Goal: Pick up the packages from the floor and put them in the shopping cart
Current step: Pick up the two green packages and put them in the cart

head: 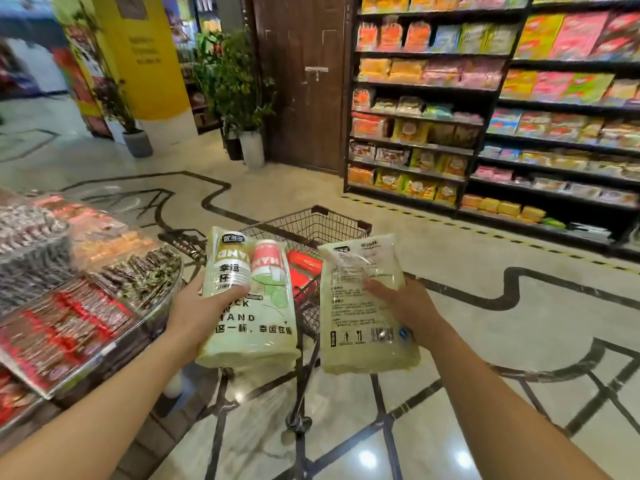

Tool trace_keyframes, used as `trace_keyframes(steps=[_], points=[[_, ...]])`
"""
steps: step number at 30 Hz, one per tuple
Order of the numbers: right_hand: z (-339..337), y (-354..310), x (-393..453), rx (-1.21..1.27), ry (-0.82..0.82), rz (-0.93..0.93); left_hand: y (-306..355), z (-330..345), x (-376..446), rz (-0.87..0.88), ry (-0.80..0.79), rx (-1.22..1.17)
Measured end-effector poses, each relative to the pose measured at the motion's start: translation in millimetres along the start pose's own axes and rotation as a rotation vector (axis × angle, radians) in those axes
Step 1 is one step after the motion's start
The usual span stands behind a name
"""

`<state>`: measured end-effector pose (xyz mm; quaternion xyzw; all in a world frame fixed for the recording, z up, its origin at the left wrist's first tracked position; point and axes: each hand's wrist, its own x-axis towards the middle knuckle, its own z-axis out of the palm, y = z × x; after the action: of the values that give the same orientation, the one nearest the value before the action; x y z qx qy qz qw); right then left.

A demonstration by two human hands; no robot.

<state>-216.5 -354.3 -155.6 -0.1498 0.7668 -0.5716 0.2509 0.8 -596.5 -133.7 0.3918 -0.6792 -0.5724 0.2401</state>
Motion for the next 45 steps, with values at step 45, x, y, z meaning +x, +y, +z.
trace_keyframes(steps=[45], points=[[200.6, 76.3, 585.4, -0.671, -0.582, 0.137, -92.0, 193.8, 421.4, -0.595, 0.371, 0.676]])
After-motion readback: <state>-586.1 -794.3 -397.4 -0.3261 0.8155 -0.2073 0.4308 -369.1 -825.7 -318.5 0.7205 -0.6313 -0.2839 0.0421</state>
